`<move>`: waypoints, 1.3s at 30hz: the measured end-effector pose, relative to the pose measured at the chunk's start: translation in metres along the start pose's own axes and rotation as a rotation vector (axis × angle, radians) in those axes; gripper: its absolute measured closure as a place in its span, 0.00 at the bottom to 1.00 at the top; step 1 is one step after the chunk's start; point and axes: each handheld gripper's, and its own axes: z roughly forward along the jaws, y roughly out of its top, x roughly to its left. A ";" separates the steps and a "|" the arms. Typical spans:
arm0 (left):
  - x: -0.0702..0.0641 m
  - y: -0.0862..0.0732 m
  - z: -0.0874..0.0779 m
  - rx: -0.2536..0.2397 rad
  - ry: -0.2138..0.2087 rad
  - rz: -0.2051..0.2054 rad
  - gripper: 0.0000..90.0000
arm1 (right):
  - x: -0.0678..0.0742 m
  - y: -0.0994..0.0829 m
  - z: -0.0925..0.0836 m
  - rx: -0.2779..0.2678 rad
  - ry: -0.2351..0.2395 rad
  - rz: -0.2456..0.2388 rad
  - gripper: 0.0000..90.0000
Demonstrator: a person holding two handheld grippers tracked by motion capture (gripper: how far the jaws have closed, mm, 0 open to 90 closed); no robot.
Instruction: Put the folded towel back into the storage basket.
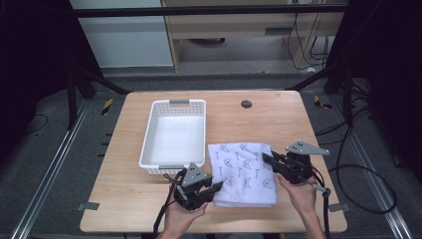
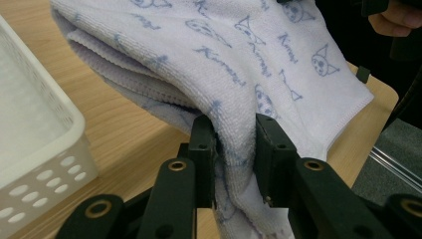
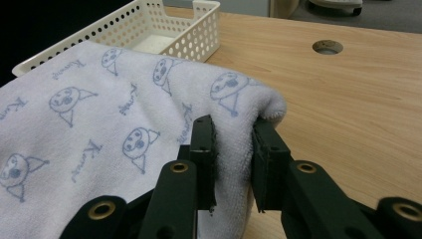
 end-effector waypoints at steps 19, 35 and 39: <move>0.011 0.014 -0.014 -0.036 0.023 0.019 0.79 | 0.010 0.022 0.004 -0.048 -0.009 -0.013 0.83; 0.027 0.023 -0.036 -0.098 0.048 -0.012 0.79 | 0.024 0.046 0.014 -0.090 0.006 -0.030 0.83; 0.030 0.024 -0.040 -0.107 0.051 -0.017 0.80 | 0.027 0.050 0.017 -0.094 0.007 -0.038 0.83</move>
